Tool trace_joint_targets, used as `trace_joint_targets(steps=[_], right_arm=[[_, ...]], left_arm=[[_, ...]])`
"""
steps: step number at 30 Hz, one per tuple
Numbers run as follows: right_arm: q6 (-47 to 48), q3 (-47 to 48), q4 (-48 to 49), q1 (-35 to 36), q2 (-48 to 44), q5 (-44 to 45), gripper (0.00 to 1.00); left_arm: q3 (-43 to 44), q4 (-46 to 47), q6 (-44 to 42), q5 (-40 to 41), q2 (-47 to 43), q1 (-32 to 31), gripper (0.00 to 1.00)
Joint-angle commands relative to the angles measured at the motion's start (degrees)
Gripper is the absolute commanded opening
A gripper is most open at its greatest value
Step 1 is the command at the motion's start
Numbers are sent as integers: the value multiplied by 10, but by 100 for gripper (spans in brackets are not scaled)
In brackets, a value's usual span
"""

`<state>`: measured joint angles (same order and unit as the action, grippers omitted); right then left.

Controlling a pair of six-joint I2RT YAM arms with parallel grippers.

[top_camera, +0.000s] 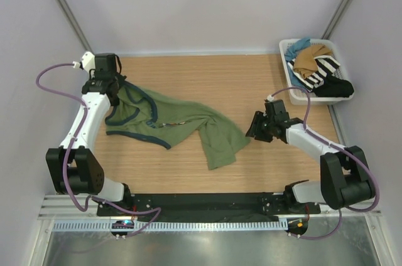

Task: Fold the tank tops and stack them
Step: Flatten the tank top out

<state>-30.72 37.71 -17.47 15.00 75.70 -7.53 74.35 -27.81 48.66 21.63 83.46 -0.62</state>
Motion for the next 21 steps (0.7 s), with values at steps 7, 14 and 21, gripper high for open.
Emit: trace_joint_targets(steps=[7,14,21], right_arm=[[-26,-27,63,-3,48,-37,51],[-26,-27,77,-3,73,-36,16],[1,110,4,-43,80,16,1]], left_arm=[[5,39,9,-2,-15,4,0],[0,45,15,-9,-20,4,0],[-3,43,22,-9,-30,4,0]])
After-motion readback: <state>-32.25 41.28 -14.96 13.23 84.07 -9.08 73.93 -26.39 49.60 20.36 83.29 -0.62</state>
